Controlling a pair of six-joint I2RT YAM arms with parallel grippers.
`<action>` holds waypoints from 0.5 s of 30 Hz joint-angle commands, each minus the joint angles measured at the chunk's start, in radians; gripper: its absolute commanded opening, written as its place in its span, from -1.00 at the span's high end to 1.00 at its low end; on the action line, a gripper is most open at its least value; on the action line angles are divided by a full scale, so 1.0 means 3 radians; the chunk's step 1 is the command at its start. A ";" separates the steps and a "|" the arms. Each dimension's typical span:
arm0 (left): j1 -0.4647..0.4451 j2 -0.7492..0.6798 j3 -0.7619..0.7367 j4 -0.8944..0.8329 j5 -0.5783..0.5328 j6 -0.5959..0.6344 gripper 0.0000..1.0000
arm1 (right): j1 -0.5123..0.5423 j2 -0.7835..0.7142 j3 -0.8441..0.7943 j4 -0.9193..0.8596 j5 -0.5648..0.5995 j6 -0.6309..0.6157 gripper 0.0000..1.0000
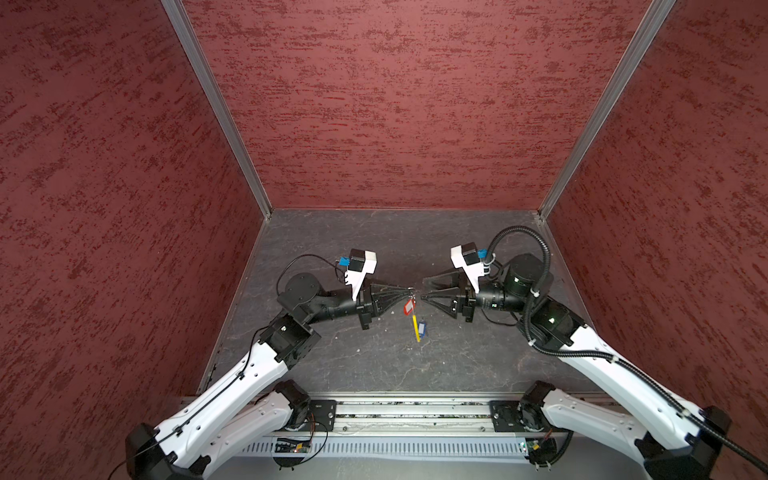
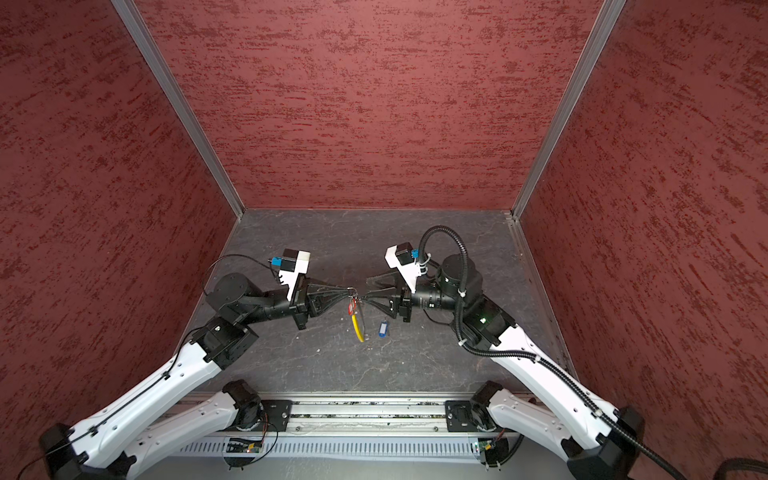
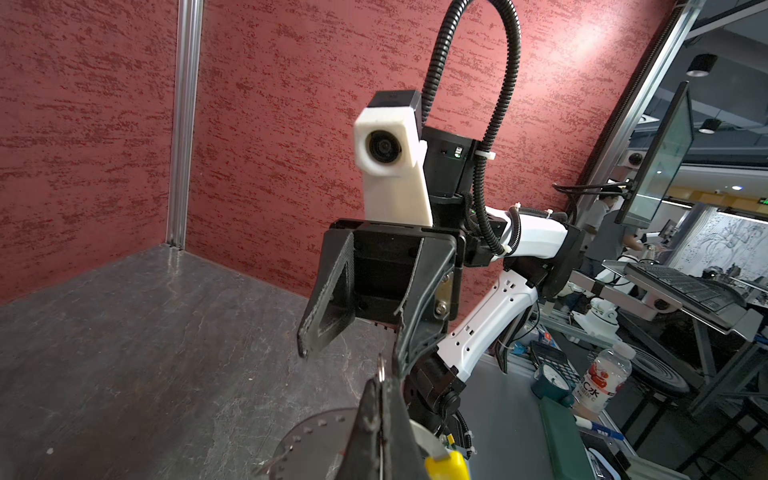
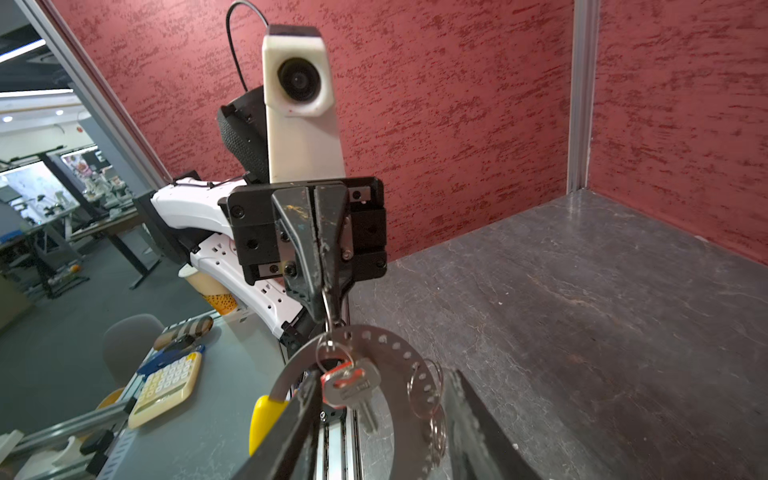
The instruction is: Remove the keys from the keyring
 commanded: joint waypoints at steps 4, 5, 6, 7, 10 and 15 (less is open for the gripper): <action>-0.0113 -0.0070 0.0097 -0.0113 -0.0355 0.0187 1.00 | -0.0012 -0.0165 -0.0166 0.0456 0.0281 0.0193 -0.04; -0.0129 -0.0075 0.0101 -0.0118 -0.0381 0.0197 1.00 | -0.0012 -0.0144 -0.0161 0.0469 0.0247 0.0207 -0.05; -0.0147 -0.0085 0.0111 -0.0141 -0.0433 0.0215 1.00 | -0.0007 -0.0118 -0.0159 0.0479 0.0211 0.0231 -0.05; -0.0167 -0.0091 0.0119 -0.0157 -0.0456 0.0233 1.00 | -0.0008 -0.0097 -0.0155 0.0489 0.0176 0.0239 -0.05; -0.0217 -0.0110 0.0108 -0.0159 -0.0521 0.0273 1.00 | 0.0012 -0.0033 -0.0135 0.0475 0.0075 0.0208 -0.02; -0.0269 -0.0161 0.0043 -0.0084 -0.0625 0.0316 1.00 | 0.0084 -0.0035 -0.0138 0.0335 0.0153 0.0004 -0.02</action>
